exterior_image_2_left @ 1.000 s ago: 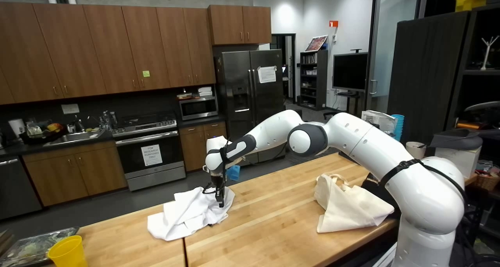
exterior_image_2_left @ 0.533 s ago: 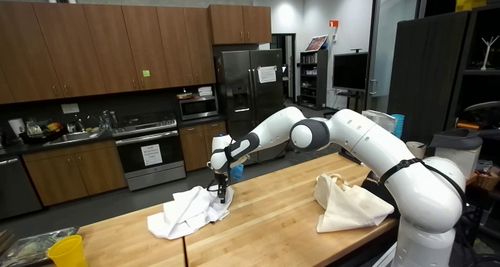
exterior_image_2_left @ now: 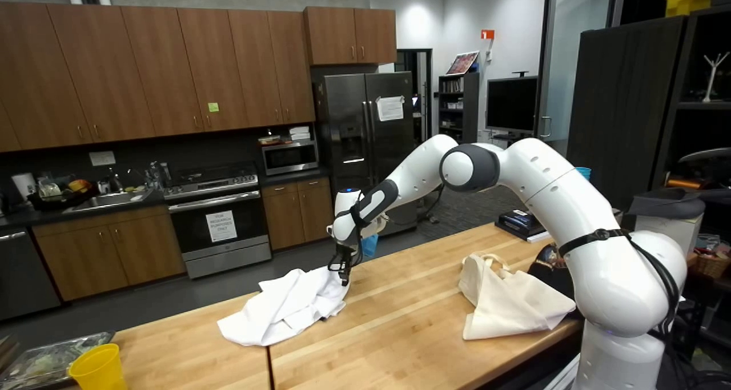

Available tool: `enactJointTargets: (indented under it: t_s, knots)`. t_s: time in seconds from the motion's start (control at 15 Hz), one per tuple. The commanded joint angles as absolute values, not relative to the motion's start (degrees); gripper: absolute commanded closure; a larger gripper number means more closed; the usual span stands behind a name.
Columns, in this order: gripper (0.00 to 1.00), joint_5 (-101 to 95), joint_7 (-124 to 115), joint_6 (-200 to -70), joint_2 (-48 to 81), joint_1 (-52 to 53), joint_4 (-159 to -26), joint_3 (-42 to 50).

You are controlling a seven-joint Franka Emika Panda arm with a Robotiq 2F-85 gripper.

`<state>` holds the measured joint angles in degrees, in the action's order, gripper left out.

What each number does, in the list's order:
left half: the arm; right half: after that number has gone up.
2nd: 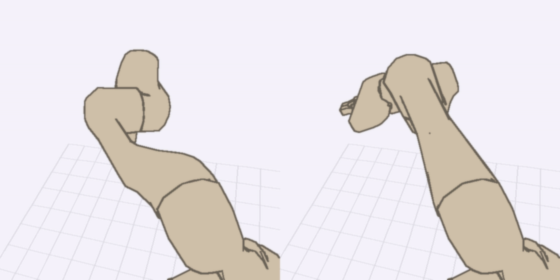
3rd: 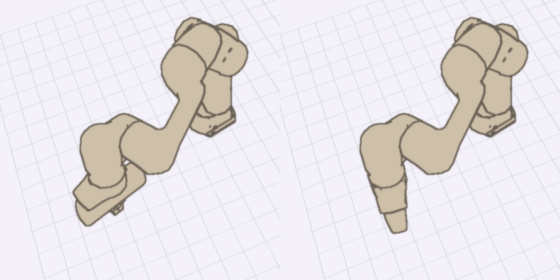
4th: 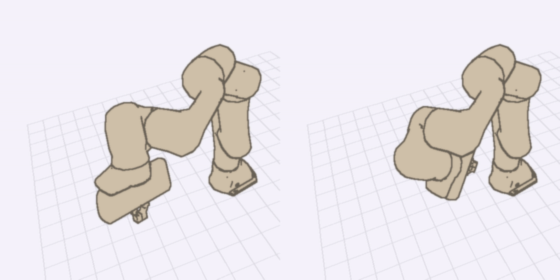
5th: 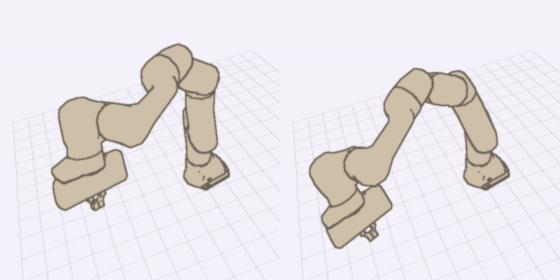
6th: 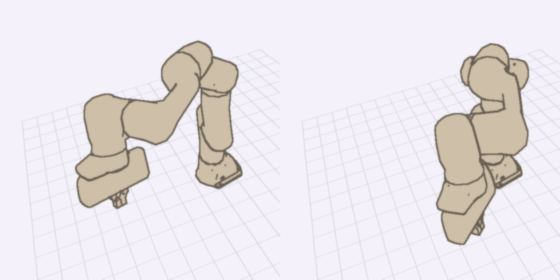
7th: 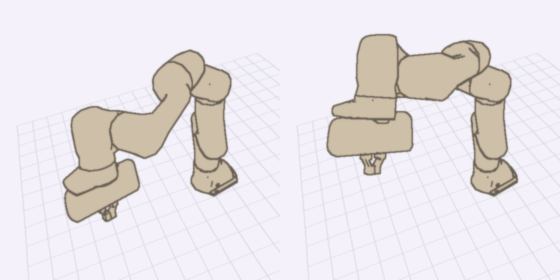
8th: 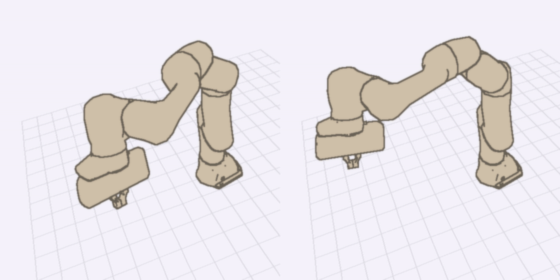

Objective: Move the bag and the white towel to the right

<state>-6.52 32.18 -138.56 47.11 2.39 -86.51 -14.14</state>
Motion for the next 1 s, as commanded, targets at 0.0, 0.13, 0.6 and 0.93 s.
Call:
enactJointTargets:
  t_s: [0.0, 0.13, 0.6, 0.93]
  knots:
    - [1.00, -5.7, 28.7, -145.4, 38.0, 0.4, -100.4, -12.7]
    - [1.00, -5.7, 26.4, -149.5, 34.8, -0.5, -106.1, -11.9]
    - [1.00, -5.5, 13.3, -173.9, 23.1, -0.8, -127.8, -5.9]
    - [1.00, -7.3, 3.8, -182.6, 11.2, 9.4, -144.6, 11.0]
